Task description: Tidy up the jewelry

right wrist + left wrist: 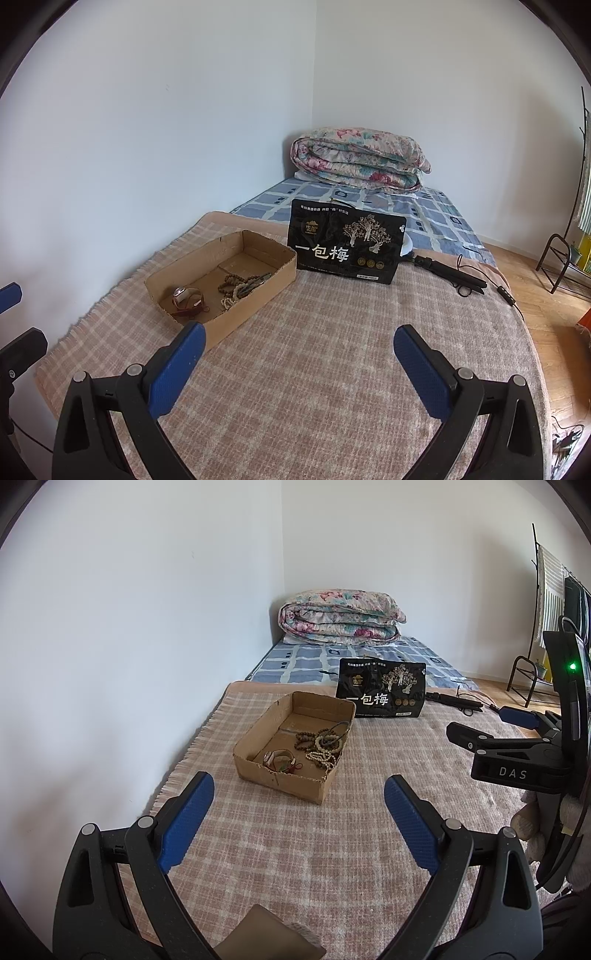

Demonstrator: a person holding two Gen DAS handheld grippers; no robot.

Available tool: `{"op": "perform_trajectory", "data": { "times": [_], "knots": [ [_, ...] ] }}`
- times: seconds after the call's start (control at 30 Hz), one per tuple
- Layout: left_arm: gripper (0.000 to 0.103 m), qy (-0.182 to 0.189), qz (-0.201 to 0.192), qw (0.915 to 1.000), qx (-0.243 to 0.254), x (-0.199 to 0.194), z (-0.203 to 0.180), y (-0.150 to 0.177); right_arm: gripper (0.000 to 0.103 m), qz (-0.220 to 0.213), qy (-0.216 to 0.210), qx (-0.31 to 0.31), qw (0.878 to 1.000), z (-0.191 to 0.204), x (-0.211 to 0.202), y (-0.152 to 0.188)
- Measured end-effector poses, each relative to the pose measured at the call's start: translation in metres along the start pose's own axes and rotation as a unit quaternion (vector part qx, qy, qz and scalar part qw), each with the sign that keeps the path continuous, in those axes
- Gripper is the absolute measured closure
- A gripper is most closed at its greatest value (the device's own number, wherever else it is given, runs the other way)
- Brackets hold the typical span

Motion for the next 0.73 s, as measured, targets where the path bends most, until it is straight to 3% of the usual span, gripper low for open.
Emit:
{"op": "perform_trajectory", "data": {
  "times": [0.73],
  "knots": [
    [0.008,-0.004,-0.008,1.0,0.003,-0.0033,0.0026,-0.0024,0.0,0.001,0.0,0.001,1.0,-0.0006,-0.0004,0.0005]
  ]
}}
Point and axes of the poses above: each gripper's, at about its wrist camera, not at the fingertips, and x roughly the way its jaws point, z to its left, y to its underside, the point moved 5 cm from there along x, roughly the way its jaws point, and after that the axes turned 10 degrees about -x, right-handed, at the moved point
